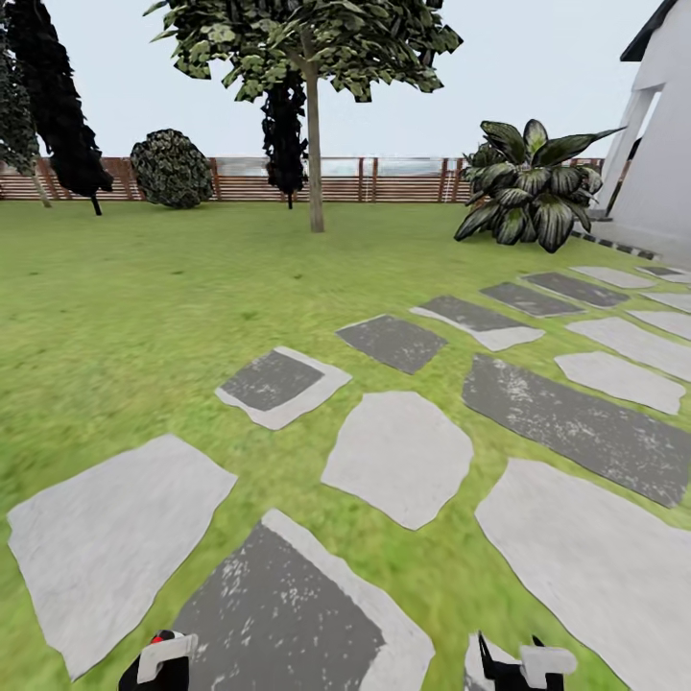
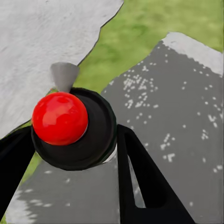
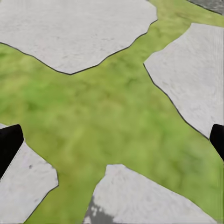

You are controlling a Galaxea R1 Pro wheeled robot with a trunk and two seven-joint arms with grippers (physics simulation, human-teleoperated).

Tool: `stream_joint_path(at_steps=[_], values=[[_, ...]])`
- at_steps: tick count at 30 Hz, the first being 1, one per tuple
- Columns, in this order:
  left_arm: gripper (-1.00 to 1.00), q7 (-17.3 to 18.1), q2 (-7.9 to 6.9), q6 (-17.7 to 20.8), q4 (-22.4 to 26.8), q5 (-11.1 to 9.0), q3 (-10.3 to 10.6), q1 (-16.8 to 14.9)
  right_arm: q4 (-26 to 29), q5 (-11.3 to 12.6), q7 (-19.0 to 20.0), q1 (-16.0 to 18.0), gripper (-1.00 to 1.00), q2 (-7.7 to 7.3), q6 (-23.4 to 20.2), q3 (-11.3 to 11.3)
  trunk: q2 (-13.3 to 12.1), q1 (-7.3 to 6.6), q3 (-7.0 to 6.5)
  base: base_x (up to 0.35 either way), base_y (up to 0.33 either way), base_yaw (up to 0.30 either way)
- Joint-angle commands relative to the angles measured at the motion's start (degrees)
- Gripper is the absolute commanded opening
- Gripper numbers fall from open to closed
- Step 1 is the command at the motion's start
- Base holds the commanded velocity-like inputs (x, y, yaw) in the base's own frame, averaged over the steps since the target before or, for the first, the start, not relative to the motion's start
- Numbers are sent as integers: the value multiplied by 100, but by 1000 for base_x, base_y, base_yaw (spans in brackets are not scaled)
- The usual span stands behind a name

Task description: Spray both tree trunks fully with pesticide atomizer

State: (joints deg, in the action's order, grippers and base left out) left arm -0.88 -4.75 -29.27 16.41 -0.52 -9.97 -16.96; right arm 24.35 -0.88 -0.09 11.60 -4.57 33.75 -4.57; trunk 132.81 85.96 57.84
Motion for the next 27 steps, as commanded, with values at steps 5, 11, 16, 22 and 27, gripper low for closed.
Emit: stream_joint_path(at_steps=[5,11,16,22,27], values=[[-100,0,0,0,-3,0,-1,0,0,0,0,0,100,0,0,0,0,0,0,338,0,0],[-100,0,0,0,-1,0,-1,0,0,0,0,2,100,0,0,0,0,0,0,338,0,0],[-100,0,-1,0,-2,0,-4,0,0,0,0,1,100,0,0,0,0,0,0,338,0,0],[-100,0,0,0,2,0,-2,0,0,0,0,1,100,0,0,0,0,0,0,338,0,0],[-100,-1,-2,0,1,0,-4,0,0,0,0,2,100,0,0,0,0,0,0,338,0,0]])
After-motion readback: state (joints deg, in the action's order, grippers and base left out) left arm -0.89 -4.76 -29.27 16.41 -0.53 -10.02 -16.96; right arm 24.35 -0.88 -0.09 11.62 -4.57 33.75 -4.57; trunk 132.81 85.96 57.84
